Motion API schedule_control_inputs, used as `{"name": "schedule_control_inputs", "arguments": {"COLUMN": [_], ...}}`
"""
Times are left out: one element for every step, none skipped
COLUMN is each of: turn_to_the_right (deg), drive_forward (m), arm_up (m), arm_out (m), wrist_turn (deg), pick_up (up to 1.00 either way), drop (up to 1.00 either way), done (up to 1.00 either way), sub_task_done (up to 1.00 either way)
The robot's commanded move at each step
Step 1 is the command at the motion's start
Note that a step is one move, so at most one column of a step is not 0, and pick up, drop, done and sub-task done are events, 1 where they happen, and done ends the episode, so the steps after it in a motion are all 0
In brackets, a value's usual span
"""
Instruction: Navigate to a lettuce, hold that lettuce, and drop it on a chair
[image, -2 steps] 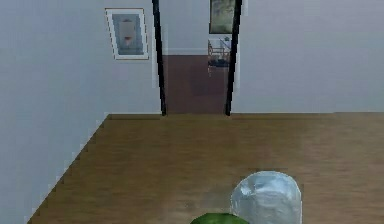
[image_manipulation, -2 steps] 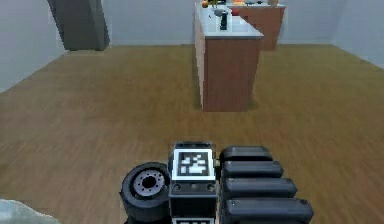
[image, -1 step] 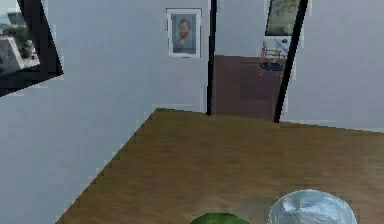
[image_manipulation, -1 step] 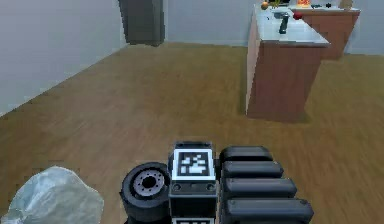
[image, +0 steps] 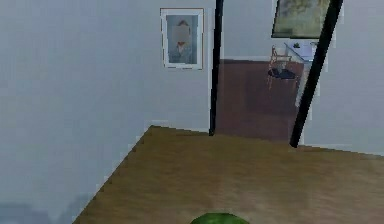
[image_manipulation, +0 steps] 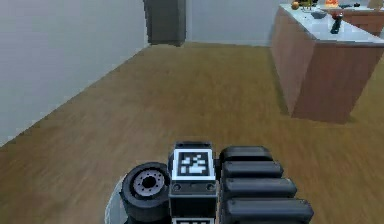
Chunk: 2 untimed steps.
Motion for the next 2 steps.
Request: {"name": "schedule_control_inputs", "arguments": {"turn_to_the_right": [9.0,0.0], "drive_forward": [0.00,0.75], "arm_up": [0.00,0.00], "arm_out": [0.00,0.00], "wrist_turn": [0.0,0.0], "pick_up": [0.00,0.00], "drop": [0.00,0.00], "done": [0.00,0.00], "sub_task_done": [0.00,0.00]}}
